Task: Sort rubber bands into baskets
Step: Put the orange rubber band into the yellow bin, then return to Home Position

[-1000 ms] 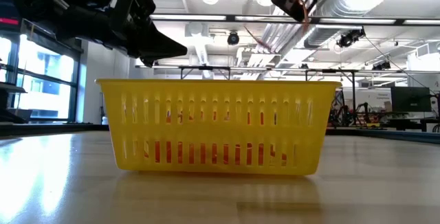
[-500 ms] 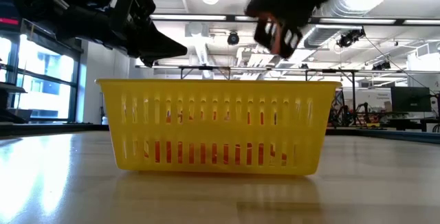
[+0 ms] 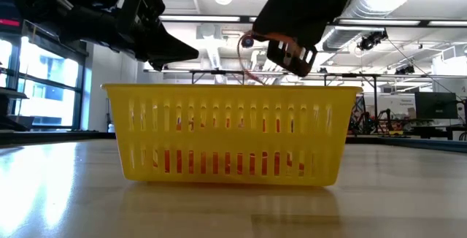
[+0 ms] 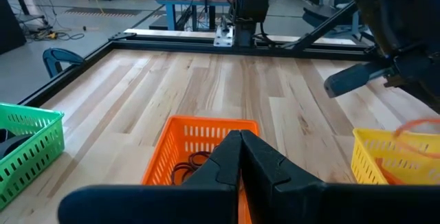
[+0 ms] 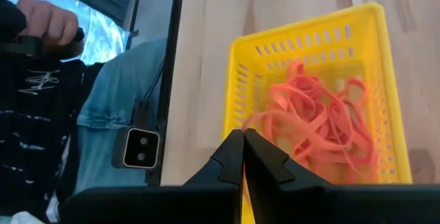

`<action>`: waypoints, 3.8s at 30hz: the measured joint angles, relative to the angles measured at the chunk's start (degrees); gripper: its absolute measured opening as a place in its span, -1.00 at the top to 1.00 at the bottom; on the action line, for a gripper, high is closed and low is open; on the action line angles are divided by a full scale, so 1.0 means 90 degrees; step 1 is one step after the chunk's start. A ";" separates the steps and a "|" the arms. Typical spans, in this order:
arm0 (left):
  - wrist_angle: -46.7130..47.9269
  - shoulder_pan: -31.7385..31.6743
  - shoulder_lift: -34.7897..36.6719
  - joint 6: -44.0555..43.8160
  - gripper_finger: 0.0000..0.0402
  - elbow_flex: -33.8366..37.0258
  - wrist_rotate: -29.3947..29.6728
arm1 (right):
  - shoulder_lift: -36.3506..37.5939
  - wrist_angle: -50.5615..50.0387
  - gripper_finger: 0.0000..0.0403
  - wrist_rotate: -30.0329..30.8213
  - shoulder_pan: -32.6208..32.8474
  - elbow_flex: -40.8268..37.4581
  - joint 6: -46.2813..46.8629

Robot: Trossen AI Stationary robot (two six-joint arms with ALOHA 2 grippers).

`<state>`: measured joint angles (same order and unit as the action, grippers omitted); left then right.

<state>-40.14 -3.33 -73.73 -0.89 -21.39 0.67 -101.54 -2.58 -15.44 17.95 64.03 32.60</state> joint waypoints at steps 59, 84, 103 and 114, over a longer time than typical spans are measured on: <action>0.0148 0.0000 -0.0002 -0.0061 1.00 0.0000 -0.0002 | -0.0746 0.0506 1.00 -0.1293 -0.0706 -0.0029 -0.0073; -0.0169 -0.0002 -0.0002 -0.0105 1.00 0.0000 -0.0002 | -0.0580 0.0363 0.49 -0.1474 -0.0760 -0.0029 -0.0498; -0.0777 -0.0125 0.0000 0.0330 1.00 -0.0005 -0.0420 | 0.0622 -0.1306 0.96 0.0658 -0.1262 -0.0212 -0.3173; -0.0677 -0.0681 0.0269 0.0330 1.00 0.0002 -0.1037 | 0.1665 0.0893 1.00 0.0747 -0.1961 -0.2018 -0.3554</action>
<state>-46.23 -9.46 -71.32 2.09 -21.37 -8.67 -86.55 5.46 -8.72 0.30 45.87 0.61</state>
